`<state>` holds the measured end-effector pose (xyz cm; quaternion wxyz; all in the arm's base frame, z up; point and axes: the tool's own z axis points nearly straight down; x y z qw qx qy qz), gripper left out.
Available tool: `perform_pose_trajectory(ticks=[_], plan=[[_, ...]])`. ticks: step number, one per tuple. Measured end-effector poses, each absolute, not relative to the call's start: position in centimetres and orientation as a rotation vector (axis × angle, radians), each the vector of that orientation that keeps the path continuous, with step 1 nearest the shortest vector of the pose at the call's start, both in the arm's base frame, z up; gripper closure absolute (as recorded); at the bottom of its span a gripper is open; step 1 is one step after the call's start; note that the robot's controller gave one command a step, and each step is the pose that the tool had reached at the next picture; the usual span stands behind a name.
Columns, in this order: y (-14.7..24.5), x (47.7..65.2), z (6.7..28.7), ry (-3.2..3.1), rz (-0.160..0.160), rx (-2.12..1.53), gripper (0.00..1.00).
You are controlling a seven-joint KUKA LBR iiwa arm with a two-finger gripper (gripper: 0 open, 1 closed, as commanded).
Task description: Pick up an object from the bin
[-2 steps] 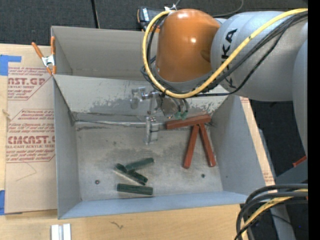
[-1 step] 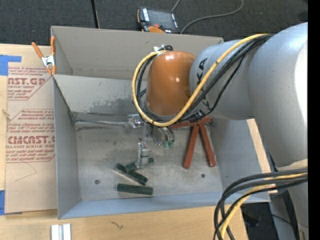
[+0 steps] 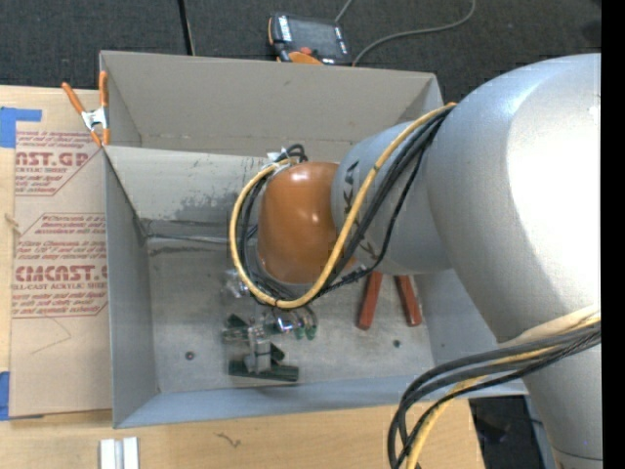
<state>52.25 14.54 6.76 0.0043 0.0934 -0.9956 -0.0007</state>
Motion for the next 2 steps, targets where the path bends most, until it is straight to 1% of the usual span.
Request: perform_pose_trajectory(ticks=[1,2], plan=[[14.4,52.5,7.0,-3.128,-0.003,0.286,1.0],[13.4,53.0,22.0,-3.136,-0.001,0.308,1.0]])
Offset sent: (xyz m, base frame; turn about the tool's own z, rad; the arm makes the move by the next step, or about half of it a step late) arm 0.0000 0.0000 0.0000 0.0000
